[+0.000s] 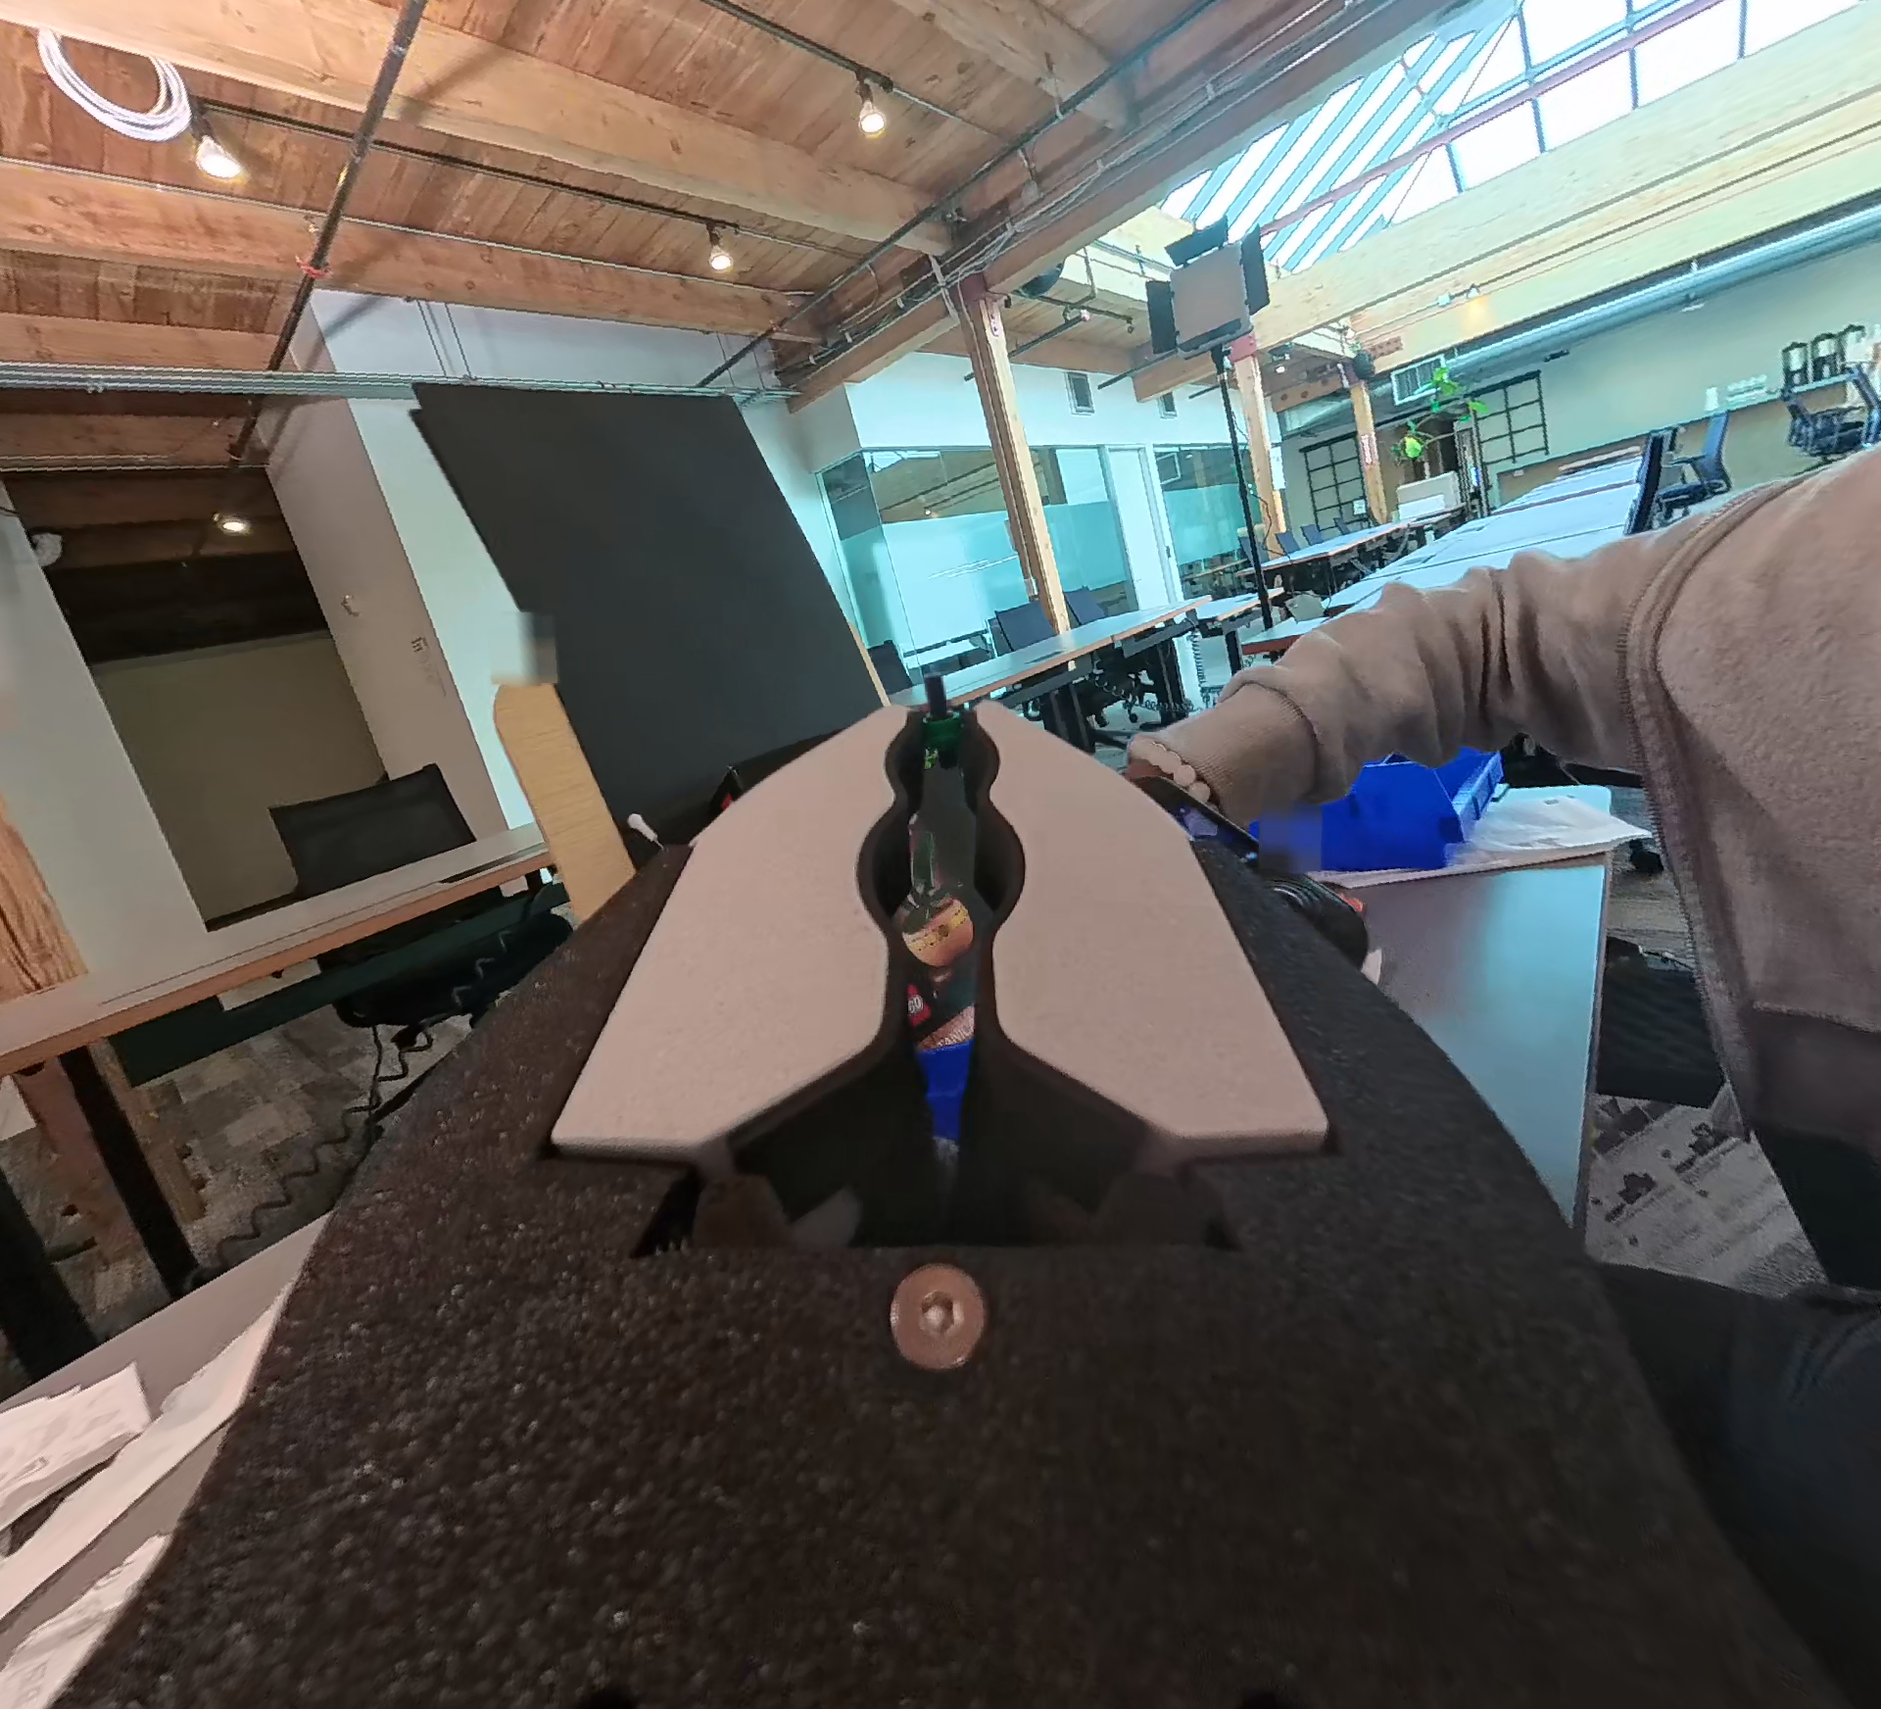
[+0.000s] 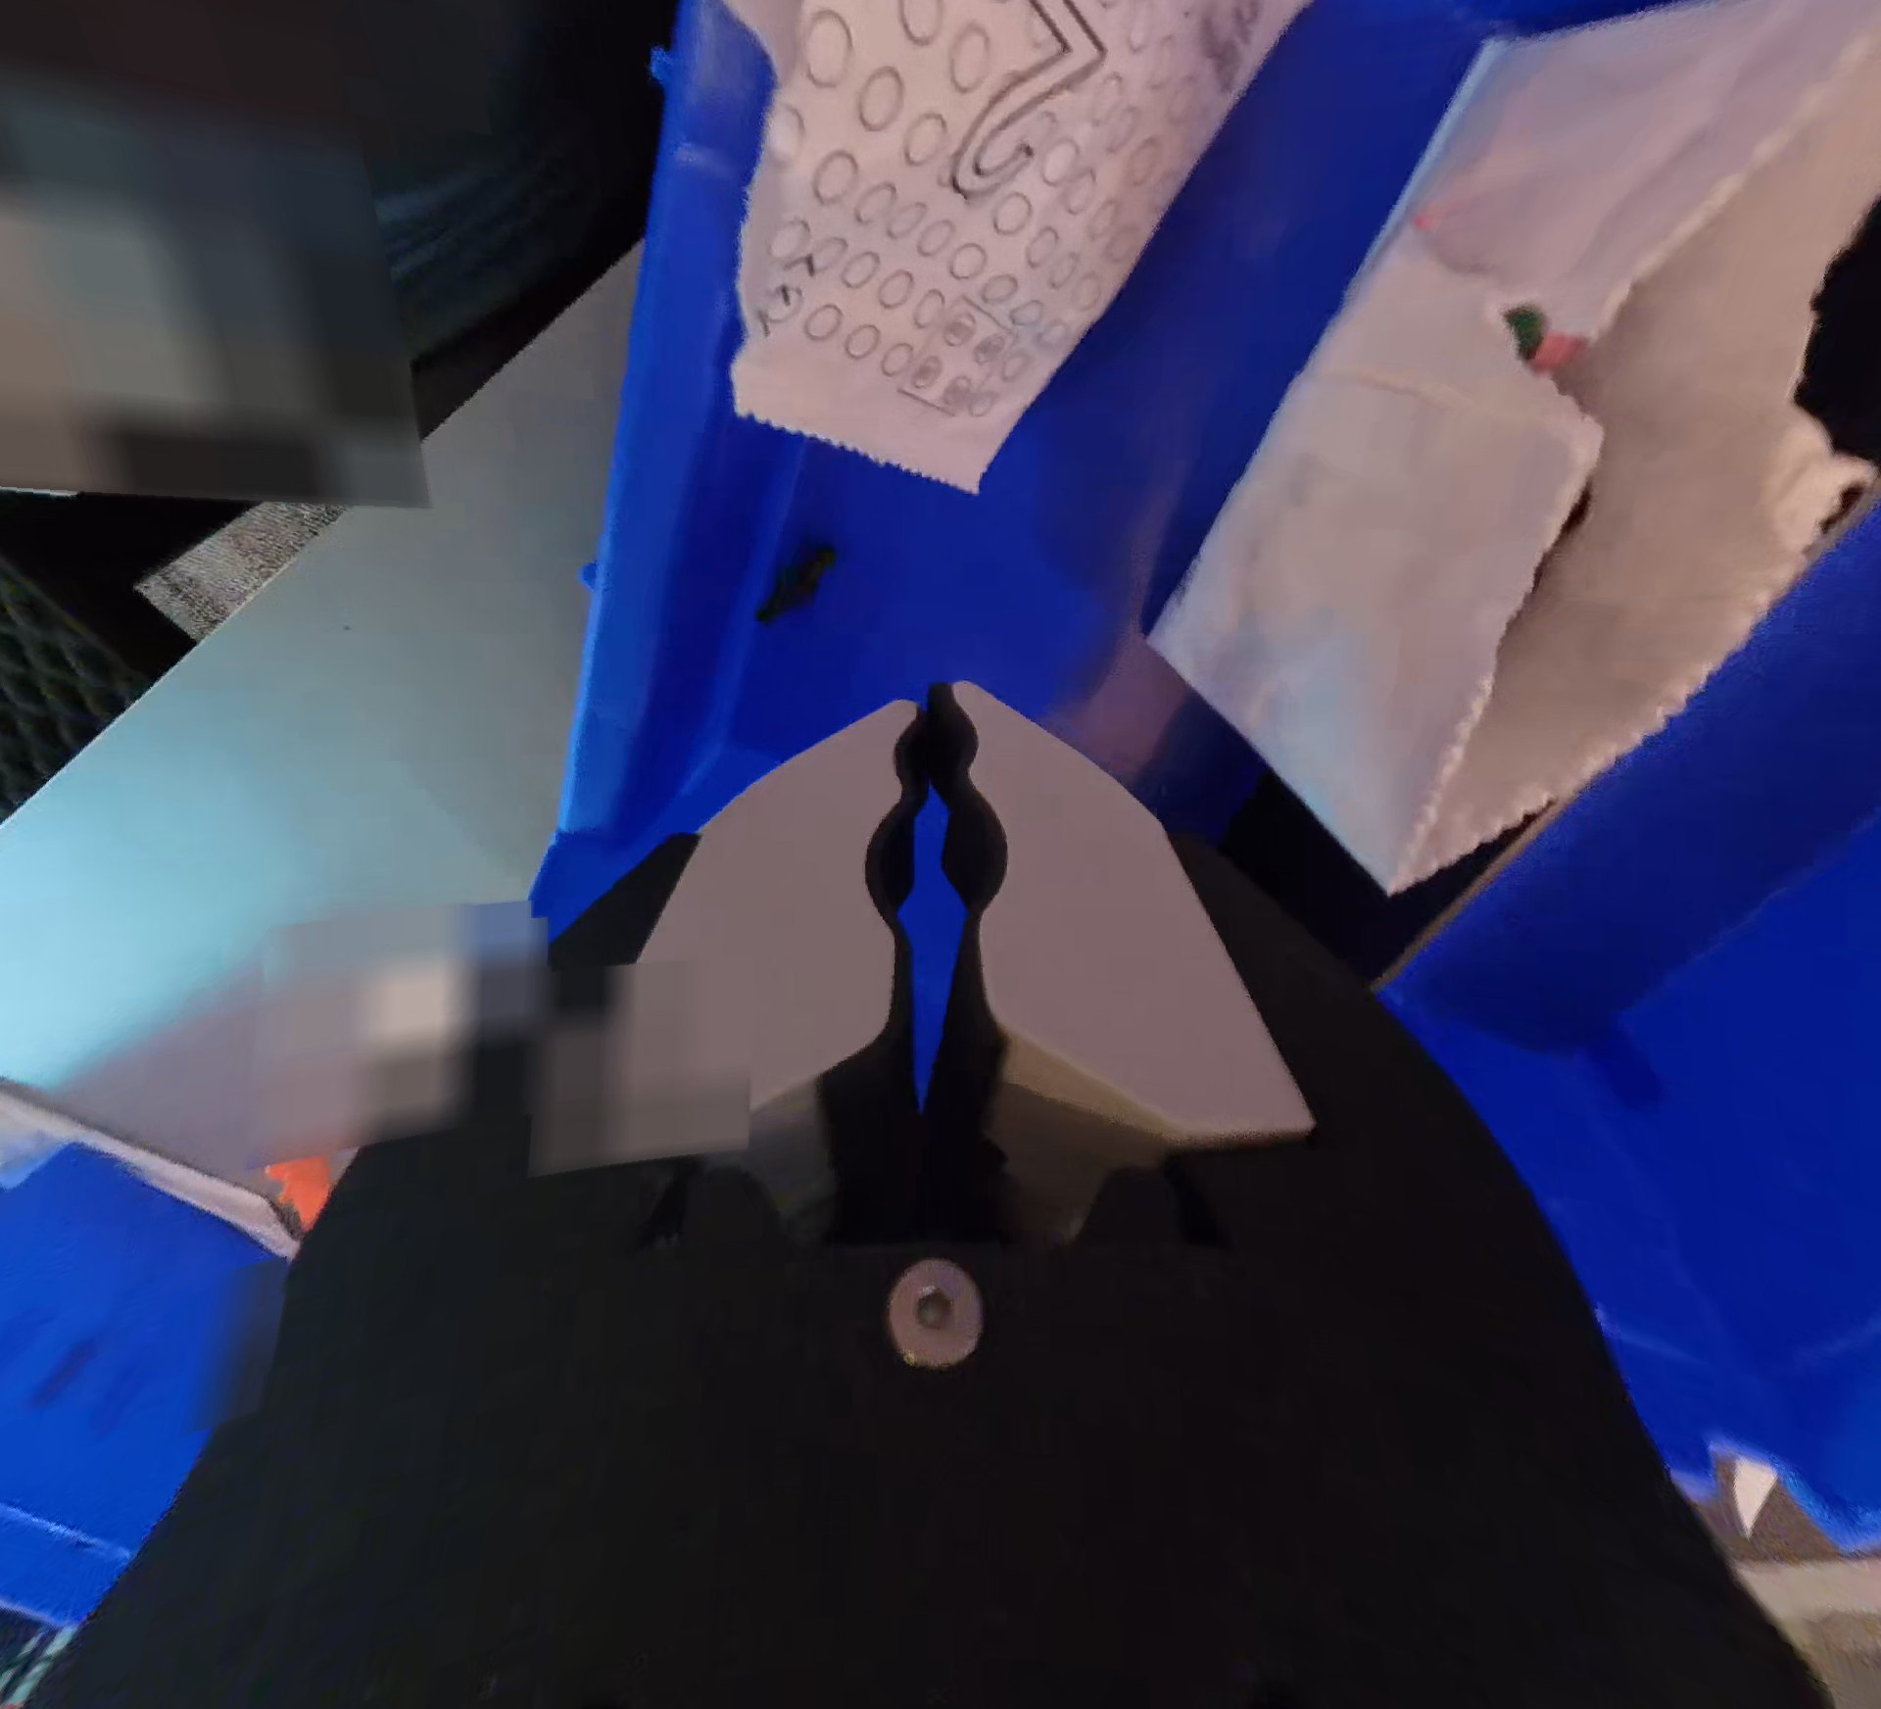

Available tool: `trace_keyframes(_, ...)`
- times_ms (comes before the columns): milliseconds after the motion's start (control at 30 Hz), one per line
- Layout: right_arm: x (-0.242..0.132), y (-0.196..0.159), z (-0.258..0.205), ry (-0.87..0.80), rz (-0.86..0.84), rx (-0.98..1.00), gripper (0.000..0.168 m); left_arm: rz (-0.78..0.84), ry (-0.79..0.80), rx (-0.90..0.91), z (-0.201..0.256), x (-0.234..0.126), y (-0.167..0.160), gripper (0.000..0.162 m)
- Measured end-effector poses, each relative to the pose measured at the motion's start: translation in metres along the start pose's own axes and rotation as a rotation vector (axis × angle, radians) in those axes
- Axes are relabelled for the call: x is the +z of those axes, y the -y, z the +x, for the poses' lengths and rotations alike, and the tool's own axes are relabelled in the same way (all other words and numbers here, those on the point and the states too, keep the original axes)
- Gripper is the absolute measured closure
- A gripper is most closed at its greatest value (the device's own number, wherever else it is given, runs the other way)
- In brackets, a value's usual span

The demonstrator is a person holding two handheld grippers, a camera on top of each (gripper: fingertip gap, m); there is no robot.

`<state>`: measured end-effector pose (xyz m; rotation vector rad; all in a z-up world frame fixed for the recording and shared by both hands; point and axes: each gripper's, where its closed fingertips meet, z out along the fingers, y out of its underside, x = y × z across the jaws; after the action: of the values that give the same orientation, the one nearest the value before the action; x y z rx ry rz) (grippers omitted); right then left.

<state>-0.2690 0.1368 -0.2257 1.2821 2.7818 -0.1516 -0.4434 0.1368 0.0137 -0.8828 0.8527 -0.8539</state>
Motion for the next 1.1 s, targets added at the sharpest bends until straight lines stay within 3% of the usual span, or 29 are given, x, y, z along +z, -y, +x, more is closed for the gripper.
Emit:
trace_keyframes(200, 0.010, 0.002, -0.018, 0.013, -0.038, 0.010, 0.151, 0.033, 0.011, -0.020, -0.005, -0.010, 0.006, 0.156)
trace_keyframes(367, 0.027, 0.004, -0.025, 0.155, -0.083, -0.021, 0.154, 0.018, 0.000, -0.003, 0.001, -0.007, 0.005, 0.156)
trace_keyframes(533, 0.035, 0.001, -0.033, 0.326, -0.129, 0.233, 0.154, -0.002, 0.005, 0.000, -0.002, -0.004, -0.001, 0.156)
trace_keyframes(900, 0.048, 0.003, -0.033, 0.211, -0.137, 0.253, 0.148, 0.014, 0.040, -0.020, -0.013, -0.009, -0.002, 0.156)
trace_keyframes(1033, 0.038, -0.028, -0.010, -0.018, -0.299, 0.240, 0.155, 0.009, 0.039, -0.022, -0.013, -0.007, -0.004, 0.155)
trace_keyframes(1100, 0.030, -0.024, -0.011, -0.021, -0.238, 0.271, 0.158, 0.003, 0.037, -0.020, -0.013, -0.005, -0.005, 0.155)
